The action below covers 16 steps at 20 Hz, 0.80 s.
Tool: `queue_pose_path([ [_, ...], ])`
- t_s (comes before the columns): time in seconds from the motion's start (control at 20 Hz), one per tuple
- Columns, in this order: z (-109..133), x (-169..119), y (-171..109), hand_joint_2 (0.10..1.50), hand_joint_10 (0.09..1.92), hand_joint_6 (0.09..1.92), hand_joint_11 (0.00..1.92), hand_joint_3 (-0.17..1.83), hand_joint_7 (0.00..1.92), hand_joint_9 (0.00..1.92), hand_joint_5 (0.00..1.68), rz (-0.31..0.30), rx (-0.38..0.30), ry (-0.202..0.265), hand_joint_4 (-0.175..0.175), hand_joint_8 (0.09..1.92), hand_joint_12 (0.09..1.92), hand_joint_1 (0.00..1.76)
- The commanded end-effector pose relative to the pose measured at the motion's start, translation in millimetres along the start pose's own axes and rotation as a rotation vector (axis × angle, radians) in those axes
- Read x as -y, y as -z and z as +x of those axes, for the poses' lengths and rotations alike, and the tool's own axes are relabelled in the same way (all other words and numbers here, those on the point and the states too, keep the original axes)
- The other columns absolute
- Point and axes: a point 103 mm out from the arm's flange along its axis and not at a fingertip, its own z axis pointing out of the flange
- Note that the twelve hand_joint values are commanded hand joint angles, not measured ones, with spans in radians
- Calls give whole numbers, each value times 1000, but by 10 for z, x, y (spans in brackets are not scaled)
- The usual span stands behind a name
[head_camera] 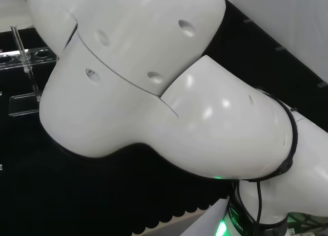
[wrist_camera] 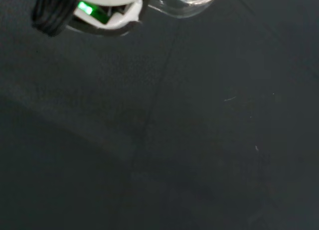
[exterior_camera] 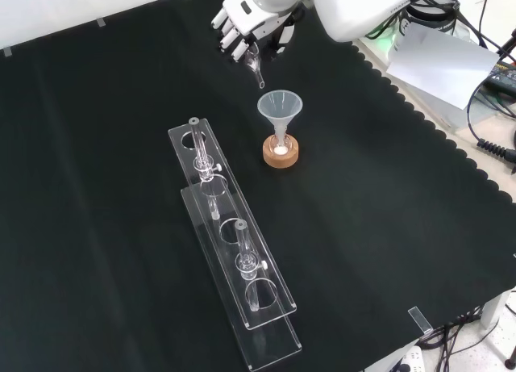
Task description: Put the weighing funnel back on the table.
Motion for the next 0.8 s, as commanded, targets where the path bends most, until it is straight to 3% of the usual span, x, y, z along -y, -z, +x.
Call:
queue_pose_path([
  [0.05, -68, -48, -105, 654, 383, 1096, 776, 857, 697, 1051, 1083, -10, -74, 0, 175, 642, 1118, 1073],
  [0.8, -112, -429, -570, 656, 382, 1097, 779, 855, 696, 1052, 1082, 3, -259, -6, 175, 642, 1116, 1072],
])
